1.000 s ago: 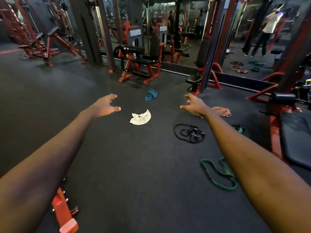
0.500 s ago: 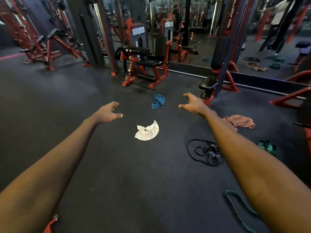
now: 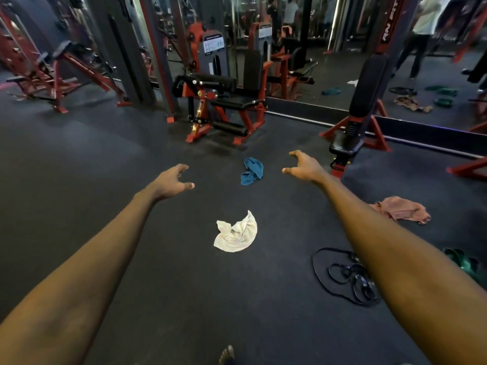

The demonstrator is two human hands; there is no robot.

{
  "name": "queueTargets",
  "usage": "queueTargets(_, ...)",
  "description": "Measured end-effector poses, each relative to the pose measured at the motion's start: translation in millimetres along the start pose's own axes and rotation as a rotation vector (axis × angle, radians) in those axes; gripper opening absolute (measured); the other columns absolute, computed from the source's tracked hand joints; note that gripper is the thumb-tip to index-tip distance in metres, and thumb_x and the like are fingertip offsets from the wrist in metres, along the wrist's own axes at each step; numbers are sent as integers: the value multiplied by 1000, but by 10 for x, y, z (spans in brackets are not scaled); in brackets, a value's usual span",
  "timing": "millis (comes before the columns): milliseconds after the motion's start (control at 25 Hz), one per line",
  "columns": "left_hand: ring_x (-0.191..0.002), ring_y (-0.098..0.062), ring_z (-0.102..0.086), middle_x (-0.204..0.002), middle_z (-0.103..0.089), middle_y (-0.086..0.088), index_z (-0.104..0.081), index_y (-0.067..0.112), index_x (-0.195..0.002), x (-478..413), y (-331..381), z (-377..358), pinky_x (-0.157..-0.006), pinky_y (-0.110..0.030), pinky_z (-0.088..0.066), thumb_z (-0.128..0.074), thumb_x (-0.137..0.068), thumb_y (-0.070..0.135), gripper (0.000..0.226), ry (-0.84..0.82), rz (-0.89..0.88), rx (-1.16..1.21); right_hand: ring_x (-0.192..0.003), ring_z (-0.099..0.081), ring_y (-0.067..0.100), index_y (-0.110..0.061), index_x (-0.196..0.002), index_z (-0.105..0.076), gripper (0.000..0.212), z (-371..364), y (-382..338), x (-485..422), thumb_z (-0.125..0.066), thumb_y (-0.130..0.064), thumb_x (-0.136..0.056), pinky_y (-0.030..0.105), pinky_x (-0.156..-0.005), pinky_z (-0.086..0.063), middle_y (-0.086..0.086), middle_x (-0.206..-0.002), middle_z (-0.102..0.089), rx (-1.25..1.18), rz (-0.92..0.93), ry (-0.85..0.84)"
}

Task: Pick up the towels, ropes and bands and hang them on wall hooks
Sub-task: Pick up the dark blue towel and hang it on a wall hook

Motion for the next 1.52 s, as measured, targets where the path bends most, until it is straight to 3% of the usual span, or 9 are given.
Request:
queueTargets(360, -139, -23, -41, -152, -41, -9, -35, 12, -149, -2818, -775, 593, -110, -32, -33, -71, -87, 29, 73, -103, -40, -9, -139, -42, 26, -11, -148, -37, 74, -552, -472, -2538, -71, -34, -87, 36, -111, -37, 10, -152, -42, -8, -126, 8)
queueTargets(720, -140, -22, -39, -153, -39, -8, -33, 13, -150, -5821, -1390, 708, -111, -33, -32, -71, -87, 29, 74, -227, -59, -66, -139, -42, 25, -11, -148, -37, 74, -986, -365, -5255, -71, -35, -87, 35, -110, -37, 9, -152, -42, -61, -240, 37)
queueTargets(1240, -138, -21, -42, -152, -41, -6, -35, 20, -149, -9709, -2107, 675, -111, -36, -35, -71, -87, 33, 73, -460, -206, -71, -135, -46, 27, -13, -148, -37, 74, -1853, -468, -7895, -72, -35, -87, 32, -106, -39, 9, -151, -43, -101, -582, 76)
queueTargets(1520, -137, -21, -42, -150, -42, -7, -35, 22, -148, -11406, -2111, 285, -110, -41, -39, -72, -84, 33, 75, -608, -217, -165, -133, -48, 28, -14, -148, -37, 74, -2103, -19, -8877, -71, -35, -86, 35, -105, -40, 10, -150, -44, -195, -759, 105)
Point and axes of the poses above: each hand's wrist, its own x-axis away from the middle knuckle, its own z-axis out of the back of the hand, y = z × x, the point moved 4 cm from there along -x, towards the middle knuckle
